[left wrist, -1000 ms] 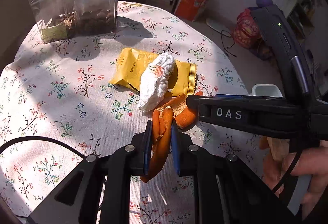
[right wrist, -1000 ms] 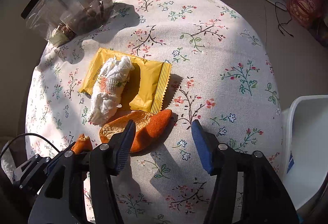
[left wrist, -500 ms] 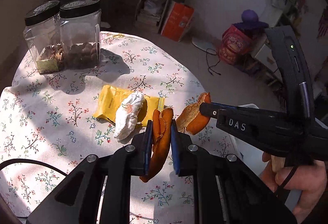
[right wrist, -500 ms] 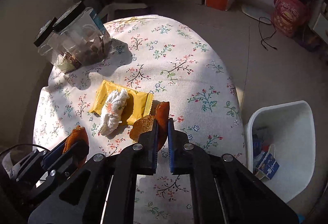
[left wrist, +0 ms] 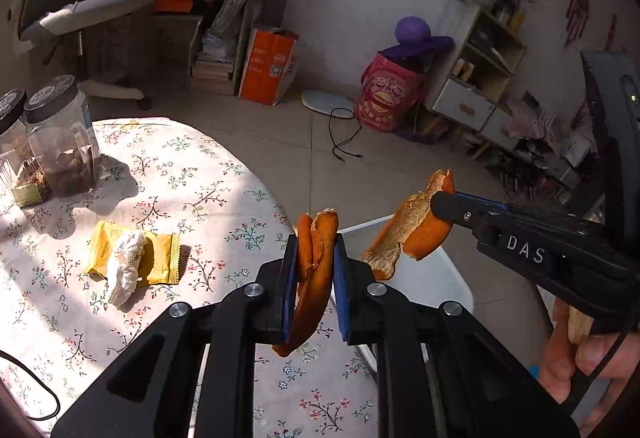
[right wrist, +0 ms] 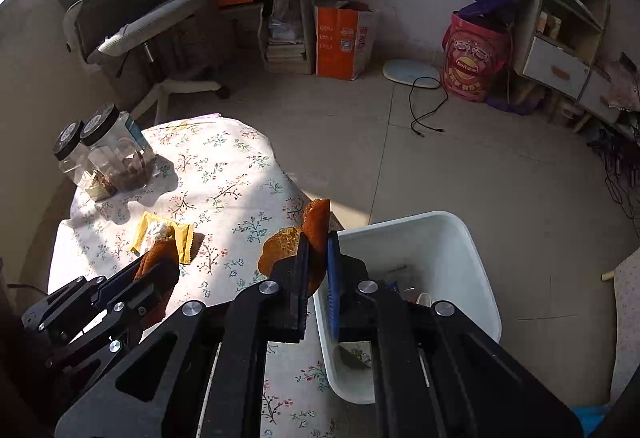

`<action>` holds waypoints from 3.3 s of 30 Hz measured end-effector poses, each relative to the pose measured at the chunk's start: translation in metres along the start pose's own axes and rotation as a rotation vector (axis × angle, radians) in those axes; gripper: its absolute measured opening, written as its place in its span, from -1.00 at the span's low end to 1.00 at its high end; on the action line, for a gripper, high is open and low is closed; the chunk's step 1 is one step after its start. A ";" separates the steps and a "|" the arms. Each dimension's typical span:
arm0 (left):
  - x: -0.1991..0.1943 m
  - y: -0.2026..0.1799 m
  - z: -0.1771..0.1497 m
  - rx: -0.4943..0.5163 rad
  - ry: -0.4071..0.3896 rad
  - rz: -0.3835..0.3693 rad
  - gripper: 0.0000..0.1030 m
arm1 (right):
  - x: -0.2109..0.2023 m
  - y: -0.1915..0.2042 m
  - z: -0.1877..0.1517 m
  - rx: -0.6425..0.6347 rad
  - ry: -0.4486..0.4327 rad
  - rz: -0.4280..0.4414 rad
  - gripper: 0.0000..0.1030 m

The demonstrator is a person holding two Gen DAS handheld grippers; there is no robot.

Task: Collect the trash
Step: 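Carry both orange peels over the white bin and open both tools, then move both tools back to the table toward the tissue and yellow packet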

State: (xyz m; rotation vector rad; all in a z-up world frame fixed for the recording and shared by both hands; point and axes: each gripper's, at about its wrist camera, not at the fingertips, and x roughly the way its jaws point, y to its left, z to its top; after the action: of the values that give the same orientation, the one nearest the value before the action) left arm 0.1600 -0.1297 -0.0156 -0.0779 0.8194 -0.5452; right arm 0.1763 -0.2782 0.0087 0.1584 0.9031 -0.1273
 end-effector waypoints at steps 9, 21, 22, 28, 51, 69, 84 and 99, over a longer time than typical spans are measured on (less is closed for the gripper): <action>0.029 -0.065 -0.006 0.068 0.039 -0.076 -0.68 | -0.032 -0.063 -0.011 0.067 -0.033 -0.069 -0.86; 0.077 -0.117 -0.030 0.109 0.129 -0.105 -0.68 | -0.017 -0.118 -0.031 0.123 0.025 -0.138 -0.86; 0.080 -0.119 -0.031 0.110 0.137 -0.102 -0.68 | -0.016 -0.121 -0.032 0.125 0.029 -0.139 -0.86; 0.100 -0.114 -0.034 0.072 0.180 -0.111 -0.67 | -0.003 -0.125 -0.032 0.127 0.053 -0.130 -0.86; 0.095 -0.081 -0.031 0.037 0.139 0.061 -0.23 | 0.000 -0.109 -0.022 0.087 0.025 -0.126 -0.36; 0.055 0.055 0.004 -0.169 0.050 0.284 -0.11 | 0.018 -0.029 -0.003 -0.020 0.017 -0.014 -0.24; 0.037 0.196 0.006 -0.344 0.070 0.386 0.01 | 0.065 0.070 0.017 -0.145 0.050 0.092 -0.12; 0.066 0.216 -0.018 -0.303 0.185 0.223 0.01 | 0.169 0.142 0.009 -0.149 0.242 0.179 -0.11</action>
State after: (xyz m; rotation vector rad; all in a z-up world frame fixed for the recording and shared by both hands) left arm 0.2770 0.0263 -0.1314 -0.2143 1.0723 -0.2167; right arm 0.3117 -0.1480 -0.1076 0.1165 1.1306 0.1285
